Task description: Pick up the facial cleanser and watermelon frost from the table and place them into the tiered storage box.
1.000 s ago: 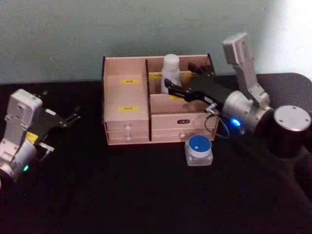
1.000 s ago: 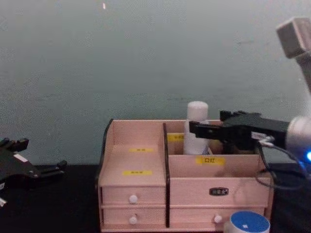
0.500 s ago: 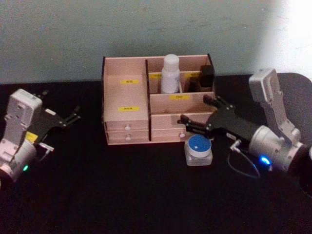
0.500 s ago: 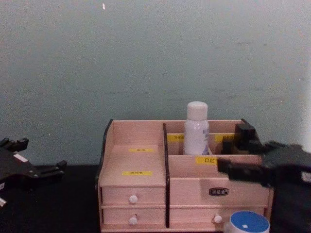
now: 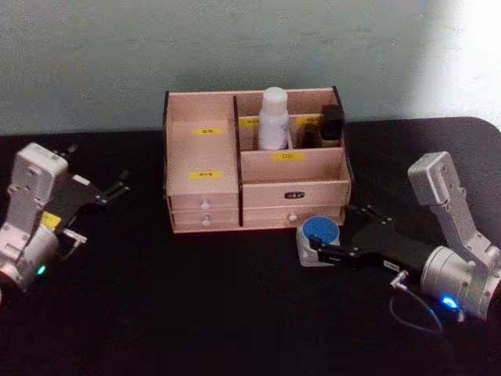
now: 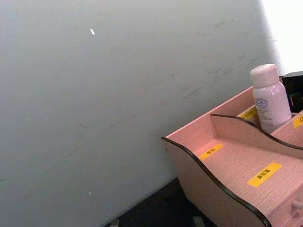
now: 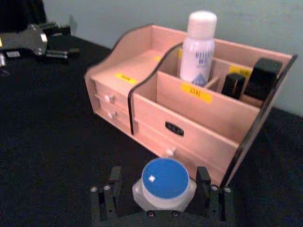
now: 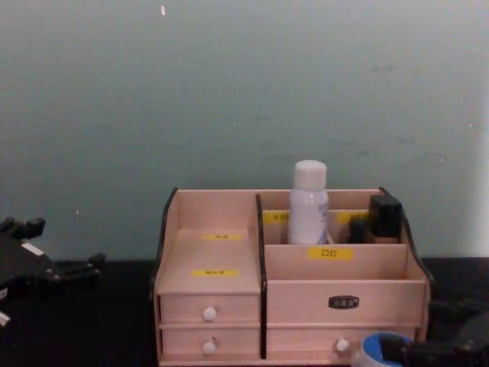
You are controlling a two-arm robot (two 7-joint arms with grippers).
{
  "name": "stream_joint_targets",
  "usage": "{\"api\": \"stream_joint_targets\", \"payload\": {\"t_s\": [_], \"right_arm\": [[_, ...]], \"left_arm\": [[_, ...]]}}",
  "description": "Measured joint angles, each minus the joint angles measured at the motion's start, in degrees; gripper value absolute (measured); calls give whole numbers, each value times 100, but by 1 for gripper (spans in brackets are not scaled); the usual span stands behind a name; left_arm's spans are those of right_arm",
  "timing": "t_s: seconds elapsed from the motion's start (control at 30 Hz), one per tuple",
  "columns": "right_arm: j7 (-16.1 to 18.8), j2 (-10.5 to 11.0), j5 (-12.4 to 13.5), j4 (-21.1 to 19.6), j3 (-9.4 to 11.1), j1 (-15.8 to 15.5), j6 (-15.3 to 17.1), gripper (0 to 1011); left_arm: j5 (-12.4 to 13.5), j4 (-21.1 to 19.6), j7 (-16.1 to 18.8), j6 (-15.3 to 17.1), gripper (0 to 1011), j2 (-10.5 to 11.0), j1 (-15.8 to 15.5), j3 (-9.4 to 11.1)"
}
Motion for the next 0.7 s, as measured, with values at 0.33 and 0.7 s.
{"api": "stream_joint_targets", "payload": {"t_s": [0.33, 0.7], "right_arm": [[-157, -2, -89, 83, -71, -76, 132, 1000], [-210, -177, -202, 363, -135, 60, 159, 1000]], "left_arm": [[0, 0, 0, 0, 1001, 0, 0, 0], [0, 0, 0, 0, 1001, 0, 0, 0]]}}
